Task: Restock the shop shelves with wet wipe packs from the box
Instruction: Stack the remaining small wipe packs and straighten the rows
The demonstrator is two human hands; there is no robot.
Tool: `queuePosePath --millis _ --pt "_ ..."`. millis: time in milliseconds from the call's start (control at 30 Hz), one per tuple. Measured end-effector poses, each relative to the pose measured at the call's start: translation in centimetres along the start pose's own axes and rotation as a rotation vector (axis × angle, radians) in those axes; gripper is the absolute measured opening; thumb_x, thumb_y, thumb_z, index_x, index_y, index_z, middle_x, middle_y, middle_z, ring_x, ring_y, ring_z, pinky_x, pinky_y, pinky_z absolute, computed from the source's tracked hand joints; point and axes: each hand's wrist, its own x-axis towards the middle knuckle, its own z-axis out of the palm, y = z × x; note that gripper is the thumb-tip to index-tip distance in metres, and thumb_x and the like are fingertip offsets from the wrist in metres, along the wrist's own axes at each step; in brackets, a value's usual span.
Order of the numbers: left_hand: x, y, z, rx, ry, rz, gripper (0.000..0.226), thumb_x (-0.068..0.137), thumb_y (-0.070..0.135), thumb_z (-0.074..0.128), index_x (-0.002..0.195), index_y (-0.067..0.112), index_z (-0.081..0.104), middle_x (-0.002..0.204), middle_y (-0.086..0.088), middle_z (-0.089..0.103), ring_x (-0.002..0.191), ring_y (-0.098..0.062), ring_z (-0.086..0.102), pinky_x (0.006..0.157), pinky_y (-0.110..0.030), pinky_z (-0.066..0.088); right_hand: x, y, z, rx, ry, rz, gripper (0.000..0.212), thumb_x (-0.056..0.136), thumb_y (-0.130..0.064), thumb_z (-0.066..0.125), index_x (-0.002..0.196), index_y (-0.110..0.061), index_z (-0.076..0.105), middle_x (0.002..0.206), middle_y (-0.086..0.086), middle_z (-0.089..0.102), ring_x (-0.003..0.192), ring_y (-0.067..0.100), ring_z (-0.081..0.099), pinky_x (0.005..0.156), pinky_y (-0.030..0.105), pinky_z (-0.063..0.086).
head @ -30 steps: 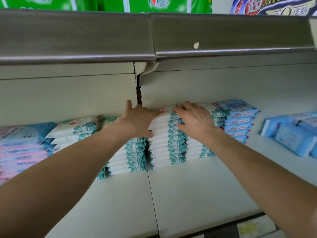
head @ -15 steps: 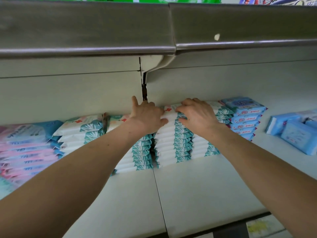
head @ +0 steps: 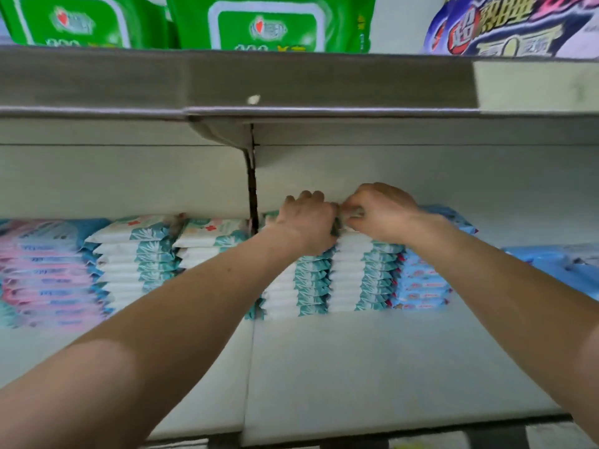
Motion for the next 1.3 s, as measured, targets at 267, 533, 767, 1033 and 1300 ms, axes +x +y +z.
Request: queuePosePath --millis 267,533,767,1033,1300 --pt "3.4 4.9 0.0 0.118 -0.092 -0.152 0.053 0.088 0.026 0.056 0.140 0.030 0.043 0.125 -0.006 0.051 0.122 -0.027 0.042 0.101 -0.045 0.031 -0.9 8.5 -0.3 -0.003 -0.059 -0.081 0.032 0.088 -0.038 0.060 0.119 -0.031 0.064 0.121 0.002 0.062 0.108 0.026 0.056 0.078 0.028 0.039" --pt "4.0 6.4 1.1 0.199 -0.154 -0.132 0.068 0.088 0.030 0.060 0.147 0.028 0.027 0.141 -0.003 0.046 0.132 -0.025 0.040 0.114 -0.054 0.015 0.0 9.3 3.5 -0.210 -0.029 -0.255 0.058 0.085 -0.039 0.063 0.138 -0.026 0.043 0.125 0.004 0.054 0.115 0.025 0.051 0.093 0.039 0.032" --pt "5.4 6.3 1.8 0.231 -0.158 -0.110 0.038 0.092 0.042 0.054 0.129 0.031 0.054 0.118 0.004 0.063 0.115 -0.018 0.055 0.118 -0.043 0.009 0.8 8.6 4.3 -0.134 0.080 -0.324 0.039 0.088 -0.027 0.059 0.126 -0.020 0.055 0.112 0.006 0.057 0.106 0.027 0.054 0.087 0.035 0.034" --pt "5.3 5.7 1.5 0.223 -0.179 -0.166 0.045 0.093 0.045 0.053 0.134 0.028 0.052 0.124 0.000 0.060 0.120 -0.020 0.052 0.114 -0.038 0.021 0.6 8.7 2.9 -0.139 0.024 -0.296 0.058 0.083 -0.038 0.064 0.134 -0.021 0.046 0.126 0.006 0.048 0.115 0.026 0.047 0.091 0.038 0.033" --pt "5.3 5.6 1.2 0.273 -0.201 -0.116 0.050 0.094 0.050 0.050 0.138 0.027 0.048 0.134 0.001 0.054 0.128 -0.020 0.047 0.117 -0.040 0.016 -3.2 6.0 5.7 0.378 -0.359 -0.285 0.030 0.096 -0.033 0.048 0.120 -0.021 0.061 0.116 -0.001 0.065 0.105 0.021 0.061 0.088 0.033 0.048"
